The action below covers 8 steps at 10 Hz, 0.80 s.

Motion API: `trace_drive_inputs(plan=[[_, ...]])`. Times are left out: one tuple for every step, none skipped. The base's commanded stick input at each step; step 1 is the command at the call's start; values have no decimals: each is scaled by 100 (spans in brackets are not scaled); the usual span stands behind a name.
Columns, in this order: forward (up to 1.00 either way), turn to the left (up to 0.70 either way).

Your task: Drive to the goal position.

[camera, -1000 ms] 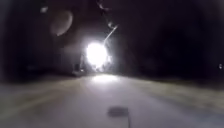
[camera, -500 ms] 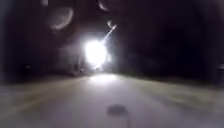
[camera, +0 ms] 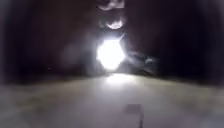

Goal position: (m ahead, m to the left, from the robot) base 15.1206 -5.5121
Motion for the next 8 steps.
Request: trace_drive_inputs(plan=[[100, 0], [100, 0], [100, 0], [100, 0], [100, 0], [100, 0], [100, 0], [100, 0]])
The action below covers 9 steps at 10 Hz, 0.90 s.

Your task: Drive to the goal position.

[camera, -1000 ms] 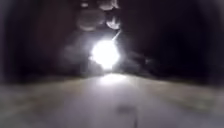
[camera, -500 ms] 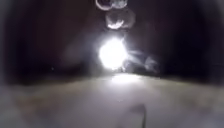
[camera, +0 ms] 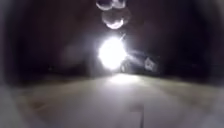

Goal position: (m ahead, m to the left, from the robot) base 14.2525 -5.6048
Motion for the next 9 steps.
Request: trace_drive_inputs(plan=[[100, 0], [100, 0], [100, 0], [100, 0], [100, 0], [100, 0], [100, 0], [100, 0], [100, 0]])
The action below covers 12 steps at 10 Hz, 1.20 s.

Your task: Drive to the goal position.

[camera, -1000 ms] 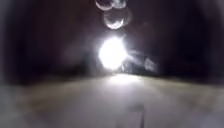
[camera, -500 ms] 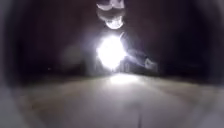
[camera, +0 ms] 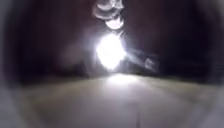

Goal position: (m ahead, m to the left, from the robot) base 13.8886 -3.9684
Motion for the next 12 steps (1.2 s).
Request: trace_drive_inputs(plan=[[100, 0], [100, 0], [100, 0], [100, 0], [100, 0], [100, 0], [100, 0], [100, 0], [100, 0], [100, 0], [100, 0], [100, 0]])
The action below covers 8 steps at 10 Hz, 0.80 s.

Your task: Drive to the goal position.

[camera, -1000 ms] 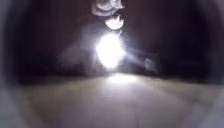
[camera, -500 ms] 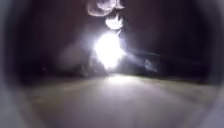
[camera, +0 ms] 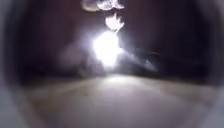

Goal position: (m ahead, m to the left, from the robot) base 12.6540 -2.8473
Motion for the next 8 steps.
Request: trace_drive_inputs(plan=[[100, 0], [100, 0], [100, 0], [100, 0], [100, 0], [100, 0], [100, 0], [100, 0]])
